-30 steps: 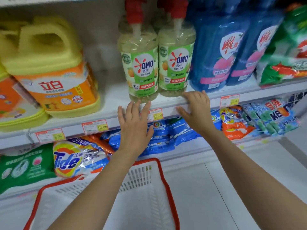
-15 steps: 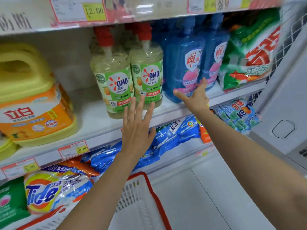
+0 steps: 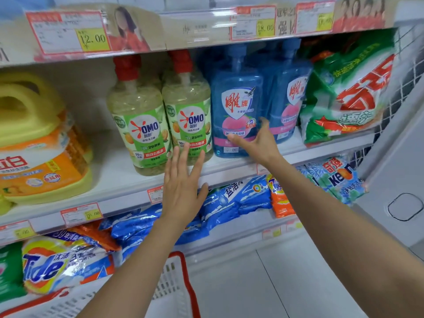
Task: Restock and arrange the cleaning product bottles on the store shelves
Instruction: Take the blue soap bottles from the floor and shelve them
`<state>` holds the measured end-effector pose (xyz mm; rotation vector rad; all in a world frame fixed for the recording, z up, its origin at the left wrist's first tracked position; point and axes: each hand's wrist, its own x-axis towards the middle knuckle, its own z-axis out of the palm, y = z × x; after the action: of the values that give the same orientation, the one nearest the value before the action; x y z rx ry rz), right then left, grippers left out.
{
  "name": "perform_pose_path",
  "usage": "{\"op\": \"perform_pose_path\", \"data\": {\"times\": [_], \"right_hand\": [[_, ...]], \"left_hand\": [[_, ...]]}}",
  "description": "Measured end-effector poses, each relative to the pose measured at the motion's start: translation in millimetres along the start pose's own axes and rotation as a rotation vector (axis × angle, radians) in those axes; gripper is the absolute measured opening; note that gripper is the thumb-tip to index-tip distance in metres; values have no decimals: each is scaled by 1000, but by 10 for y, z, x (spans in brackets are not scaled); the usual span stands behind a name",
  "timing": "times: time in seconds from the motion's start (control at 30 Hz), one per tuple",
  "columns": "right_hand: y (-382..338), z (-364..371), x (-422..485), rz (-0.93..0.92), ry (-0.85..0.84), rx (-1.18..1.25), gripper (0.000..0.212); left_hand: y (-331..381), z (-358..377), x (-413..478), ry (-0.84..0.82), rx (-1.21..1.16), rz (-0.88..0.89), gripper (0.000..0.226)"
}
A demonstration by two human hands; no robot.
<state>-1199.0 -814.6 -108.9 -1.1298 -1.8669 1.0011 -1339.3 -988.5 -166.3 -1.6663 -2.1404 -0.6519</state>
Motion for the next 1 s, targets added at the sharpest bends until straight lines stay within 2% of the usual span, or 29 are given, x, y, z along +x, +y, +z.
{"op": "perform_pose_path", "data": {"times": [0.07,0.17,0.27,0.3,0.37,0.43,0.57,0.67,1.0], "right_hand": [[-2,-25,23,-11,-22,-29,109],[-41,-4,27,6,-41,75,92],[-47,8,16,-27,23,102,79],[-41,20,15,-23,47,99,84],[-38,33,15,-2,82,70,108],[-43,20,12,-19,90,64,119],[-16,27,25,-5,91,114,121],[68,40,71,-24,96,145,116],[124,-36,118,-116,180,70,107]], "left_hand": [[44,15,55,6,21,13,78],[63,45,137,-13,60,-1,77],[36,68,142,-15,104,-14,76],[19,73,140,-16,109,-12,76],[-6,85,140,-15,116,-10,73],[-19,103,140,-10,132,-11,69],[-51,114,132,4,150,-3,64],[-95,111,129,14,148,15,64],[-160,98,129,-13,163,16,63]]}}
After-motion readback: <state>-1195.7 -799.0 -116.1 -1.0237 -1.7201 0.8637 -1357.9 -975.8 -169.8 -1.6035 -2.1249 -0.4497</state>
